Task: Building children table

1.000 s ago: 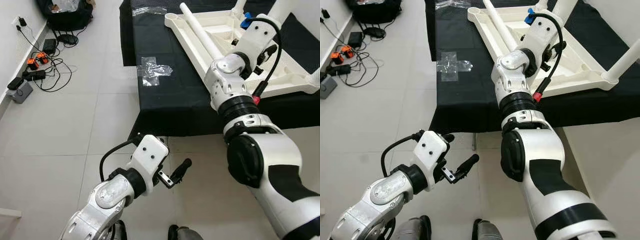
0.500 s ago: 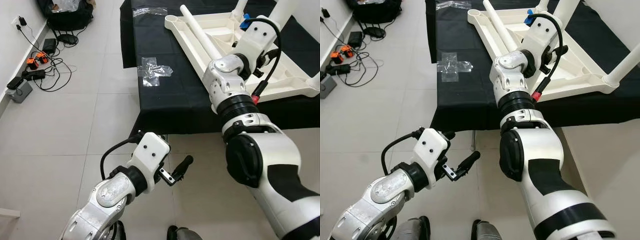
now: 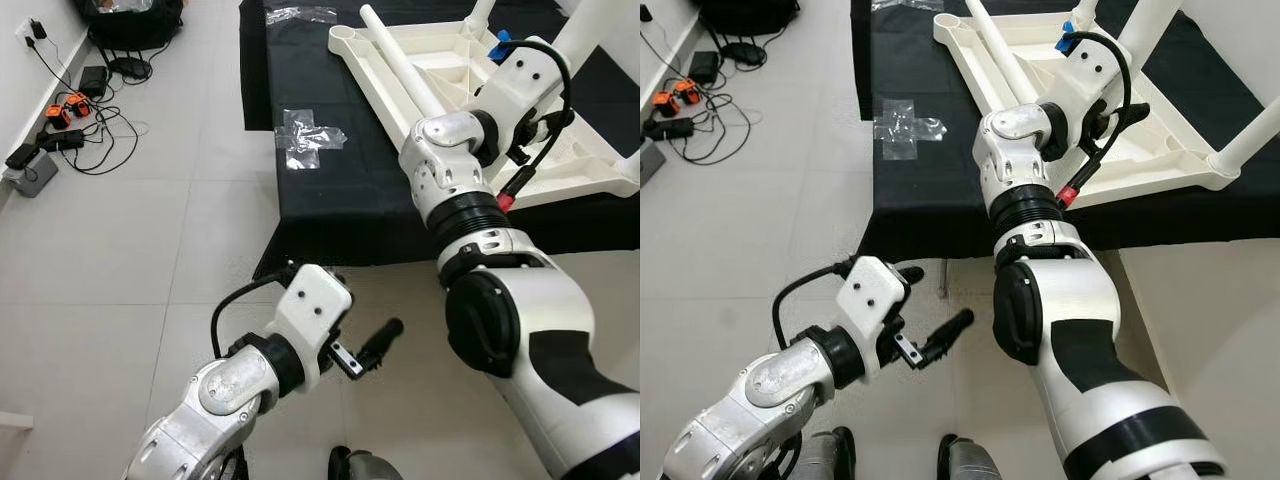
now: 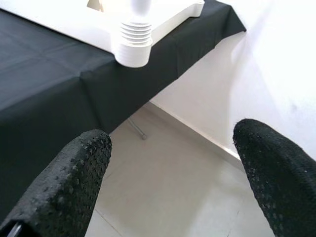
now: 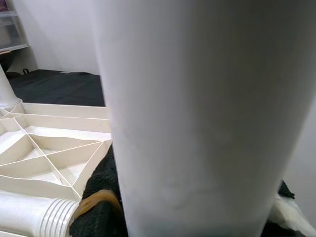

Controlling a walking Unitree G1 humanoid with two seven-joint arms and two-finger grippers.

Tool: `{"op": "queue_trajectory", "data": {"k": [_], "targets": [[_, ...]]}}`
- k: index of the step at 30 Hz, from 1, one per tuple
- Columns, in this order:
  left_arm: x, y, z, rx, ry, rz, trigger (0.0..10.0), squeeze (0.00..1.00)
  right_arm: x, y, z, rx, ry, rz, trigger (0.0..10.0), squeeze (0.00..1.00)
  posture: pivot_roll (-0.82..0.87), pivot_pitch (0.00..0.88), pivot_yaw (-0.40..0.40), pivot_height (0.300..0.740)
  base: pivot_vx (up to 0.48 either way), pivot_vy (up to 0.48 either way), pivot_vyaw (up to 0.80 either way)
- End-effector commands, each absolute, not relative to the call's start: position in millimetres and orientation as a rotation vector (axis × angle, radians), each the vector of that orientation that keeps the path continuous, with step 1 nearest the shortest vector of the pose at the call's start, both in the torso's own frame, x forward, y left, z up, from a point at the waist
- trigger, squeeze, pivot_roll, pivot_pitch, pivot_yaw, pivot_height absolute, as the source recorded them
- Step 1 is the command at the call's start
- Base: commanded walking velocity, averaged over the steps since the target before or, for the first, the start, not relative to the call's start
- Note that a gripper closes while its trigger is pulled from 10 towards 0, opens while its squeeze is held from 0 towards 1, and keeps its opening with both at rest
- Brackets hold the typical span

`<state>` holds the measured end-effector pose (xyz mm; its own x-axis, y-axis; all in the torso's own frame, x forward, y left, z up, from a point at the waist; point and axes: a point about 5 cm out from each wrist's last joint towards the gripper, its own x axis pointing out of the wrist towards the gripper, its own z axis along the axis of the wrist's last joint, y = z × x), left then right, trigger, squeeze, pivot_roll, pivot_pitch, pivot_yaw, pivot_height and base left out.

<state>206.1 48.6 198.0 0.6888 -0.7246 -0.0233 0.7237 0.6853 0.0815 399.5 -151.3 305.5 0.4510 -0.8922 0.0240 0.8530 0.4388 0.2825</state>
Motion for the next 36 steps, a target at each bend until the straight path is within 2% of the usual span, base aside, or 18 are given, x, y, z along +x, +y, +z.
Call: {"op": "queue_trajectory", "data": {"k": [1,4,5,6,12,13,14,15,24,36], "targets": [[199.4,45.6,196.3,0.077,0.004,-0.835,10.0,0.0,399.5,-144.0,250.6,0.253,0.087,-1.092,10.0,0.0,0.08,0.329,-0.095,0.74,0.0,0.0,0.0],[198.9,45.1,196.2,0.077,0.004,-0.834,10.0,0.0,399.9,-142.1,251.5,0.261,0.087,-1.081,10.0,0.0,0.08,0.329,-0.095,0.74,0.0,0.0,0.0],[198.7,44.4,196.0,0.077,0.004,-0.833,10.0,0.0,400.4,-140.3,253.1,0.268,0.081,-1.07,10.0,0.22,0.08,0.328,-0.097,0.74,0.0,0.0,0.0],[198.7,43.6,196.0,0.076,0.003,-0.831,10.0,0.0,401.3,-138.8,254.5,0.279,0.076,-1.051,10.0,1.0,0.07,0.324,-0.099,0.74,0.0,0.0,0.0],[199.0,42.3,196.6,0.075,0.001,-0.828,10.0,0.0,401.7,-137.0,258.1,0.276,0.056,-1.041,10.0,1.0,0.07,0.319,-0.102,0.74,0.0,0.0,0.0],[199.1,42.0,196.8,0.074,0.001,-0.827,10.0,0.0,401.7,-136.4,259.1,0.275,0.052,-1.04,10.0,0.62,0.07,0.319,-0.102,0.74,0.0,0.0,0.0],[199.1,42.0,196.8,0.074,0.001,-0.827,10.0,0.0,401.7,-136.4,259.1,0.275,0.052,-1.04,10.0,0.62,0.07,0.319,-0.102,0.74,0.0,0.0,0.0],[199.5,41.7,197.0,0.074,0.0,-0.827,10.0,0.0,402.2,-135.1,262.0,0.276,0.037,-1.031,10.0,0.0,0.06,0.314,-0.103,0.74,0.0,0.0,0.0],[201.6,41.9,196.8,0.077,-0.004,-0.818,10.0,0.0,404.8,-126.8,280.9,0.269,-0.059,-0.952,10.0,0.0,0.06,0.306,-0.103,0.74,0.0,0.0,0.0],[205.6,43.7,197.0,0.087,-0.014,-0.812,10.0,0.0,406.6,-111.3,284.5,0.22,-0.094,-0.83,10.0,0.0,0.05,0.284,-0.1,0.74,0.0,0.0,0.0]]}}
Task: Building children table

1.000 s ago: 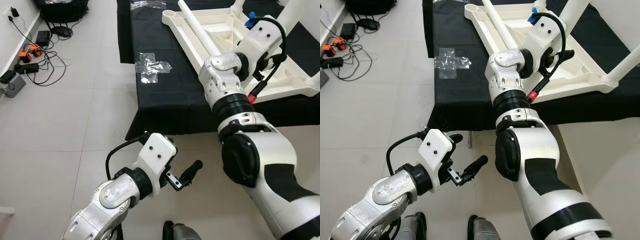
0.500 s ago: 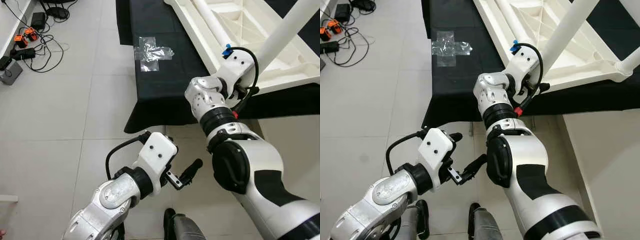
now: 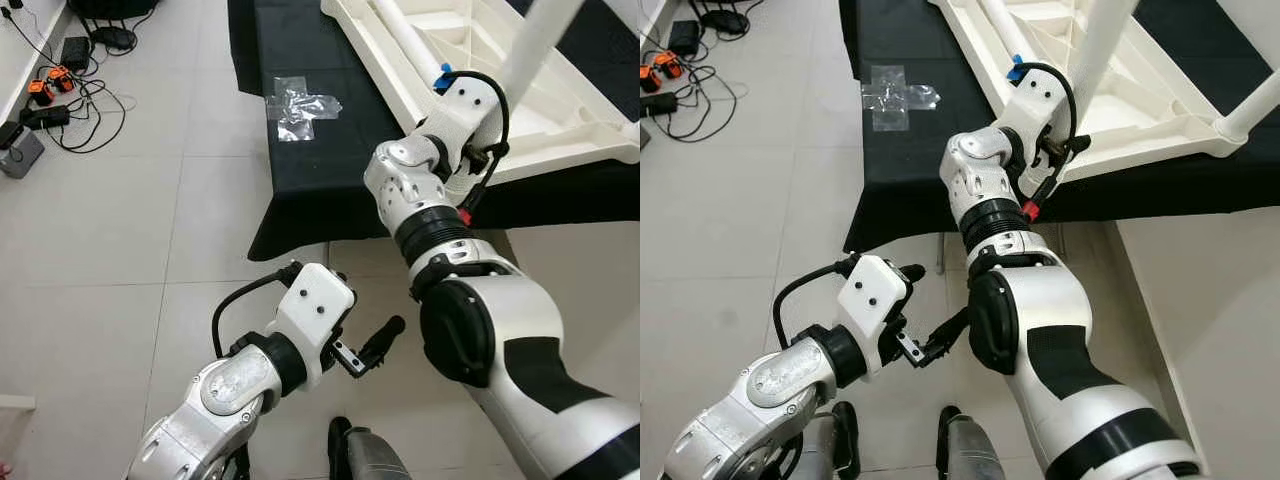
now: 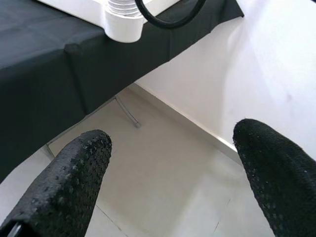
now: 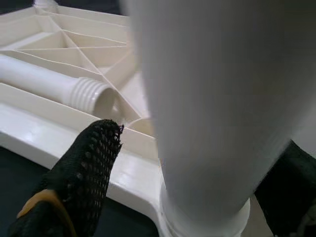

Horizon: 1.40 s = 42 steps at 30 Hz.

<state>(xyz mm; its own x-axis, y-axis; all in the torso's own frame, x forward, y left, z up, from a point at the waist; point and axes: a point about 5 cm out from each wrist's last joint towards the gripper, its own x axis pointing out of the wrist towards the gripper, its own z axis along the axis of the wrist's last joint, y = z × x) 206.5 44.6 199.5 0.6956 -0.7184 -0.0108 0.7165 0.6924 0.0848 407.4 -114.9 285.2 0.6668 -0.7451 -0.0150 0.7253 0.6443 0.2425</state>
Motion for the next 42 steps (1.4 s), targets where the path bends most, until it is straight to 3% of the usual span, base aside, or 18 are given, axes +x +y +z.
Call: {"op": "queue_trajectory", "data": {"k": [1,11,12,26,33,36,42], "targets": [[206.2,43.9,196.8,0.088,-0.015,-0.814,10.0,0.0,406.1,-111.7,283.8,0.206,-0.102,-0.832,10.0,0.0,0.05,0.278,-0.098,0.74,0.0,0.0,0.0],[209.6,46.2,197.6,0.098,-0.028,-0.785,10.0,0.0,405.9,-119.6,277.1,0.185,-0.1,-0.84,10.0,0.0,0.05,0.268,-0.093,0.74,0.0,0.0,0.0],[210.1,47.5,198.0,0.102,-0.034,-0.773,10.0,0.0,407.1,-120.3,275.4,0.195,-0.094,-0.814,0.0,0.0,0.05,0.267,-0.091,0.74,0.0,0.0,0.0],[214.3,51.8,198.2,0.117,-0.052,-0.739,10.0,0.0,411.7,-122.5,286.5,0.178,-0.186,-0.658,0.0,0.0,0.05,0.256,-0.091,0.74,0.0,0.0,0.0],[216.1,51.2,196.1,0.126,-0.058,-0.738,10.0,0.0,409.1,-112.3,352.6,0.265,-0.426,-0.437,0.0,0.0,0.04,0.221,-0.091,0.74,0.0,0.0,0.0],[216.8,51.9,195.6,0.132,-0.062,-0.735,10.0,0.0,408.9,-109.6,361.4,0.32,-0.439,-0.356,0.0,0.0,0.04,0.21,-0.091,0.74,0.0,0.0,0.0],[220.5,54.8,198.0,0.145,-0.085,-0.705,10.0,0.0,407.2,-102.9,363.2,0.264,-0.464,-0.275,0.0,0.0,0.04,0.191,-0.091,0.74,0.0,0.0,0.0]]}}
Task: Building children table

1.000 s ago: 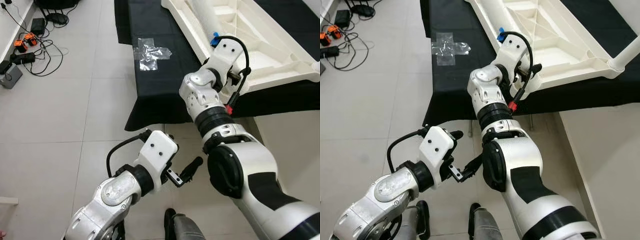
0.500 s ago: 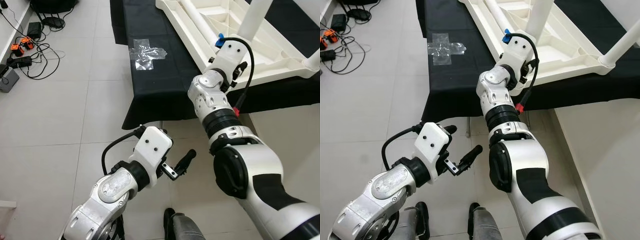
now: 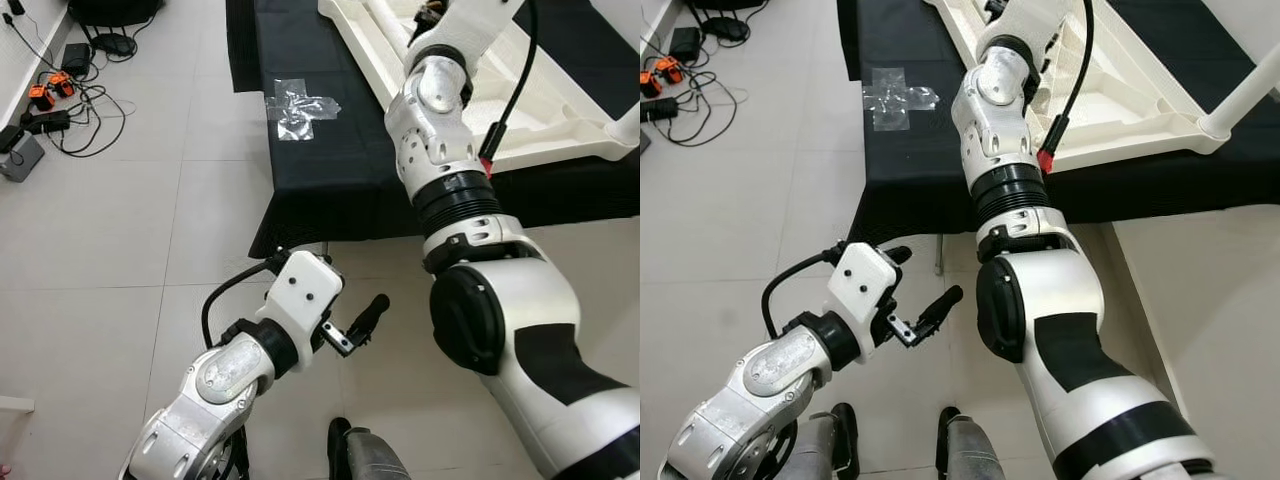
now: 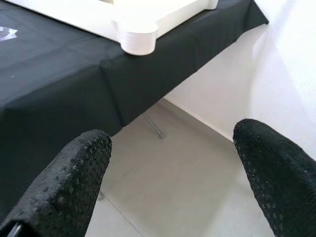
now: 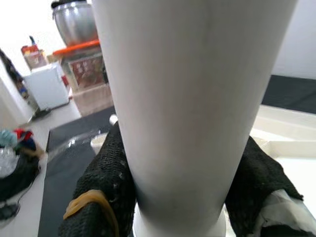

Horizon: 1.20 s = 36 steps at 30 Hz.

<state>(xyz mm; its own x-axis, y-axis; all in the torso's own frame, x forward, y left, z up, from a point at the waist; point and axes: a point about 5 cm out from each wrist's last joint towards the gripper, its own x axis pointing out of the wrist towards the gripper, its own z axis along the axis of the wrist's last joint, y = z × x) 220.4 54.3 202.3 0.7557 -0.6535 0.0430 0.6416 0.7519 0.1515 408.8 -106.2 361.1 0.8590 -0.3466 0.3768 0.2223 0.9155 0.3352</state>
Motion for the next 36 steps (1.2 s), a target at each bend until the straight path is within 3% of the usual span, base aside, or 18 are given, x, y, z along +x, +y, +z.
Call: {"op": "queue_trajectory", "data": {"k": [1,5,7,9,15,29,30,36], "targets": [[225.4,58.4,199.1,0.16,-0.088,-0.661,10.0,0.0,406.7,-100.2,362.0,0.265,-0.468,-0.2,0.0,0.0,0.05,0.183,-0.093,0.74,0.0,0.0,0.0],[245.7,81.8,208.2,0.265,-0.114,-0.484,10.0,0.0,406.8,-106.2,346.7,0.314,-0.411,0.006,0.0,0.0,0.04,0.17,-0.093,0.74,0.0,0.0,0.0],[245.7,81.8,208.2,0.265,-0.114,-0.484,10.0,0.0,406.8,-106.2,346.7,0.314,-0.411,0.006,0.0,0.0,0.04,0.17,-0.093,0.74,0.0,0.0,0.0],[257.3,100.1,216.2,0.368,-0.151,-0.405,10.0,0.0,405.6,-109.3,328.4,0.356,-0.326,0.13,0.0,0.0,0.03,0.166,-0.086,0.74,0.0,0.0,0.0],[281.3,122.4,238.9,0.489,-0.275,-0.344,10.0,0.0,388.9,-97.4,303.5,0.364,-0.254,0.3,0.0,0.0,0.04,0.157,-0.075,0.74,0.0,0.0,0.0],[309.5,111.2,239.7,0.546,-0.284,-0.446,10.0,0.0,357.9,-66.4,287.5,0.407,-0.165,0.524,0.0,0.0,0.04,0.162,-0.064,0.74,0.0,0.0,0.0],[312.8,107.8,237.4,0.529,-0.277,-0.466,10.0,1.0,352.1,-62.6,287.0,0.41,-0.161,0.566,0.0,0.0,0.04,0.164,-0.066,0.74,0.0,0.0,0.0],[324.2,96.5,234.9,0.486,-0.281,-0.491,10.0,1.0,338.4,-54.8,281.7,0.404,-0.14,0.644,0.0,0.0,0.04,0.167,-0.063,0.74,0.0,0.0,0.0]]}}
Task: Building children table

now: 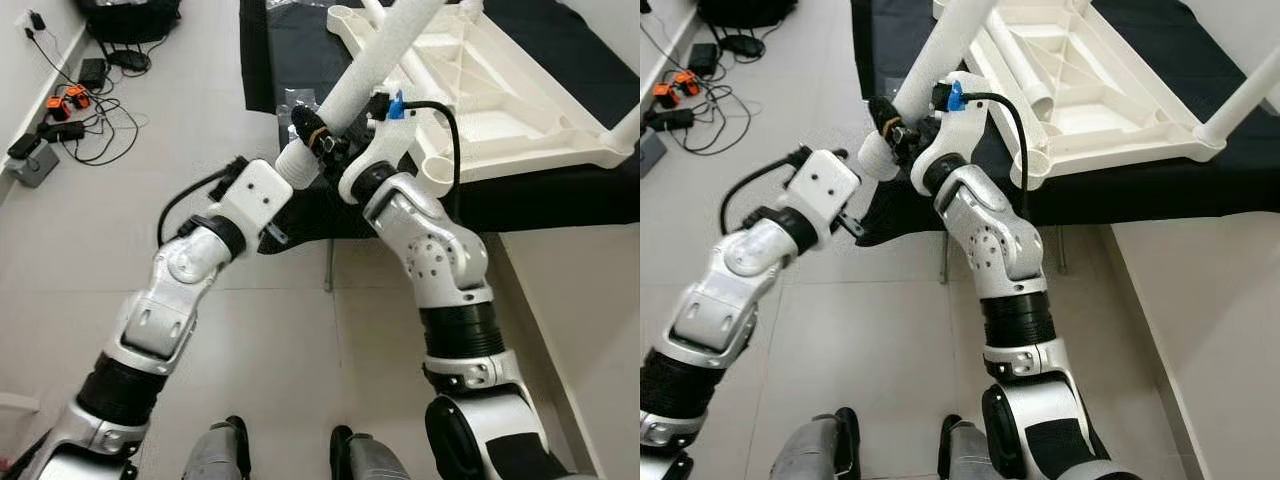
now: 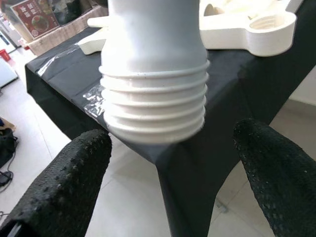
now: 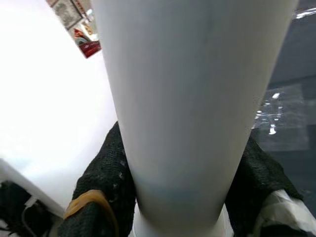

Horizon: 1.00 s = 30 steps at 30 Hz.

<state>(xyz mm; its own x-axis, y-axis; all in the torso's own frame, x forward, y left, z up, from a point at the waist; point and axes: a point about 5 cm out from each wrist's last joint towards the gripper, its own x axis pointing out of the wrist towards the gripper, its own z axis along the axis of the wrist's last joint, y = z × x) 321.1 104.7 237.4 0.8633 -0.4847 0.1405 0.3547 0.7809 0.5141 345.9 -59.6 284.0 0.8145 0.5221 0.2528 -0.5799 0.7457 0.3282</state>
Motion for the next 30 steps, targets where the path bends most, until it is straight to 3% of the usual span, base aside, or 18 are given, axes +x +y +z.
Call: {"op": "queue_trajectory", "data": {"k": [1,2,17,18,27,28,29,30], "targets": [[324.2,96.5,234.9,0.486,-0.281,-0.491,10.0,1.0,338.4,-54.8,281.7,0.404,-0.14,0.644,0.0,0.0,0.04,0.167,-0.063,0.74,0.0,0.0,0.0],[328.2,92.6,233.9,0.477,-0.279,-0.497,10.0,0.0,335.0,-52.6,280.3,0.403,-0.135,0.655,0.0,0.0,0.03,0.17,-0.064,0.74,0.0,0.0,0.0],[342.1,79.6,240.5,0.461,-0.313,-0.511,10.0,0.0,324.1,-48.8,276.3,0.404,-0.102,0.687,0.0,0.0,0.03,0.175,-0.059,0.74,0.0,0.0,0.0],[342.0,79.3,240.7,0.463,-0.322,-0.517,0.0,0.0,323.2,-48.9,276.6,0.399,-0.104,0.691,0.0,0.0,0.03,0.176,-0.06,0.74,0.0,0.0,0.0],[340.5,79.1,233.8,0.484,-0.319,-0.533,0.0,0.0,324.4,-53.4,278.1,0.372,-0.124,0.66,0.0,0.0,0.03,0.172,-0.062,0.74,0.0,0.0,0.0],[339.6,78.8,232.3,0.471,-0.298,-0.54,0.0,0.0,326.8,-55.3,278.4,0.369,-0.128,0.652,4.9,0.0,0.03,0.17,-0.063,0.74,0.0,0.0,0.0],[339.1,78.5,231.4,0.46,-0.283,-0.545,0.0,0.0,328.5,-56.5,278.6,0.369,-0.13,0.646,4.9,0.0,0.03,0.17,-0.063,0.74,0.0,0.0,0.0],[336.8,77.2,232.3,0.444,-0.281,-0.558,10.0,0.0,331.0,-60.6,281.7,0.376,-0.163,0.639,10.0,0.0,0.03,0.17,-0.061,0.74,0.0,0.0,0.0]]}}
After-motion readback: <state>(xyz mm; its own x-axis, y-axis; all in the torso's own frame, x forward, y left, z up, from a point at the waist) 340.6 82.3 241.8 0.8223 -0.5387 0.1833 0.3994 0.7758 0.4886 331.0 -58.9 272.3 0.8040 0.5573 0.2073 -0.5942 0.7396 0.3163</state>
